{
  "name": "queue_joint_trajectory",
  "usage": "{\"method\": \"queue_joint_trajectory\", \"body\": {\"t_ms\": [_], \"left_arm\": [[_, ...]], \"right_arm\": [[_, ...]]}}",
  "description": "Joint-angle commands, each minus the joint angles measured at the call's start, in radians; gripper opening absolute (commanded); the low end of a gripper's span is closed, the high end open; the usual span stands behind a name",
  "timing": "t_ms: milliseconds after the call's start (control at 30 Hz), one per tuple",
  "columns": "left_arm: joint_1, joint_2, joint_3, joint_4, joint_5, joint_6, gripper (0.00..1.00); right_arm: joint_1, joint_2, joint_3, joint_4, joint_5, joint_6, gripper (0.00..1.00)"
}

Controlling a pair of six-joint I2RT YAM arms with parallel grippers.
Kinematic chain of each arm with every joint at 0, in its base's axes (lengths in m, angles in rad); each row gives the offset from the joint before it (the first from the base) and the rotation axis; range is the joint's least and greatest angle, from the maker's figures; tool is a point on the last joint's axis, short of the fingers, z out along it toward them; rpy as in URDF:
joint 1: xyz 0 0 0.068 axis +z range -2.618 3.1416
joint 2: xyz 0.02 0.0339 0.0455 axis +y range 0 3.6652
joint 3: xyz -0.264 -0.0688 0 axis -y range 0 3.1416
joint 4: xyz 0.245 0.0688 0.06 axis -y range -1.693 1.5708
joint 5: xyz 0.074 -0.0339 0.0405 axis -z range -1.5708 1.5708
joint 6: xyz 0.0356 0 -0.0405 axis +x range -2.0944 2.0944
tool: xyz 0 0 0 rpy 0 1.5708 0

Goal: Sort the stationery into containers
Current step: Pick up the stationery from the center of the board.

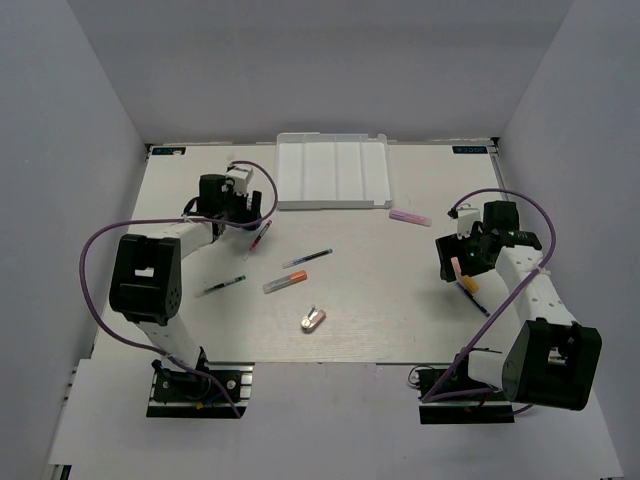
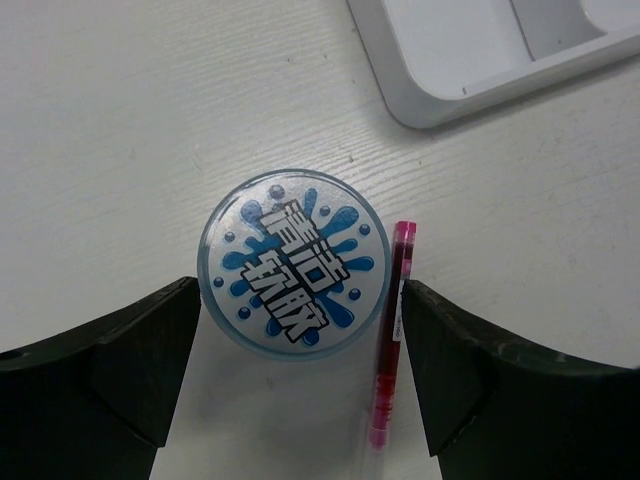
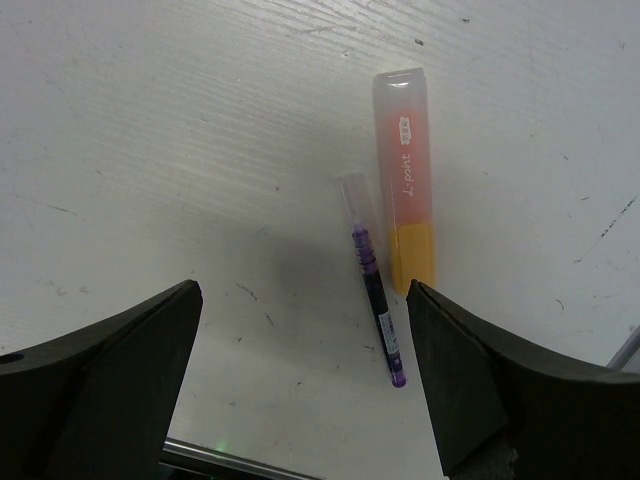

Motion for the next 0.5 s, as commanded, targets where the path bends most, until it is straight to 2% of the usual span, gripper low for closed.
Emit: {"method": "queue_joint_trajectory", "body": {"t_ms": [0, 167, 400, 467], "left_arm": [[0.003, -0.012, -0.005, 0.051, -0.018, -0.010, 0.90], [0.003, 0.005, 0.000, 0.062, -0.030, -0.010, 0.85], [0.003, 0.034, 0.020, 0.058, -0.021, -0.009, 0.60], [0.003, 0.031, 0.022, 0.055, -0.021, -0.011, 0.58]], "right_arm": [[0.003, 0.002, 0.014, 0.024, -0.018, -0.007, 0.89], [0.003, 0.007, 0.025, 0.021, -0.023, -0.005, 0.89], [0.002, 0.007, 0.031, 0.015, -0.017, -0.010, 0.89], [0.002, 0.007, 0.031, 0.015, -0.018, -0.010, 0.89]]}}
